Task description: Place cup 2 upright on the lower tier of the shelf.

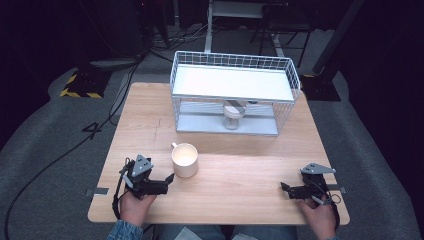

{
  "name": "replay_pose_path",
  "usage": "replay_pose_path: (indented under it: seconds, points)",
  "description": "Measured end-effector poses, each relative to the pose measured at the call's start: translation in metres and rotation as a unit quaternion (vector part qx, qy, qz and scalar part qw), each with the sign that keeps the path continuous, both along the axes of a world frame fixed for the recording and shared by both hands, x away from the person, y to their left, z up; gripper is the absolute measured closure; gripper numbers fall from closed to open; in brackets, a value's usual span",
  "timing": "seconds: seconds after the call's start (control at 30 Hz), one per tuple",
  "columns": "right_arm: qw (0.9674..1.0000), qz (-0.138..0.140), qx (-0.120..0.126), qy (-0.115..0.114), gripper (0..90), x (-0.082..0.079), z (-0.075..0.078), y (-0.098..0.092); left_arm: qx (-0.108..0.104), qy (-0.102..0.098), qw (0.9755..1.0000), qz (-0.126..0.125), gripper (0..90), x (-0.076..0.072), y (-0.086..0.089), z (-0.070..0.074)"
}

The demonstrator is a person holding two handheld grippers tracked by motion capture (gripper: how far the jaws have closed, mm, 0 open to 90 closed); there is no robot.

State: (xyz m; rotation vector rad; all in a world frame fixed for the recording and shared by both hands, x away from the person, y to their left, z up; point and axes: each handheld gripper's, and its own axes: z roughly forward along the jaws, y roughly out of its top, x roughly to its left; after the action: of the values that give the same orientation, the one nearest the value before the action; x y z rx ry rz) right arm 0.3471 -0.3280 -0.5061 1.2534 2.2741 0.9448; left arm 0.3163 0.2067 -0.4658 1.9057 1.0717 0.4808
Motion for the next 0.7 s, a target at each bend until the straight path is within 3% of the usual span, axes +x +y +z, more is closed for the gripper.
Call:
replay_pose_path:
  seconds: [0.1, 0.27, 0.43, 0.7]
  points:
    - [1.0, 0.0, 0.0, 0.0, 0.0, 0.0, 0.0, 0.0, -0.01, -0.015, 0.9998, -0.011, 0.0, -0.002, -0.007, 0.003]
    - [1.0, 0.0, 0.0, 0.0, 0.0, 0.0, 0.0, 0.0, -0.028, -0.019, 0.9992, -0.02, 0.0, 0.0, -0.013, 0.002]
    - [1.0, 0.0, 0.0, 0.0, 0.0, 0.0, 0.0, 0.0, -0.057, -0.007, 0.9981, -0.024, 0.0, 0.009, -0.021, -0.004]
    - [1.0, -0.001, 0.0, 0.0, 0.0, 0.0, 0.0, 0.0, -0.057, -0.014, 0.9978, -0.03, 0.0, 0.018, -0.034, -0.01]
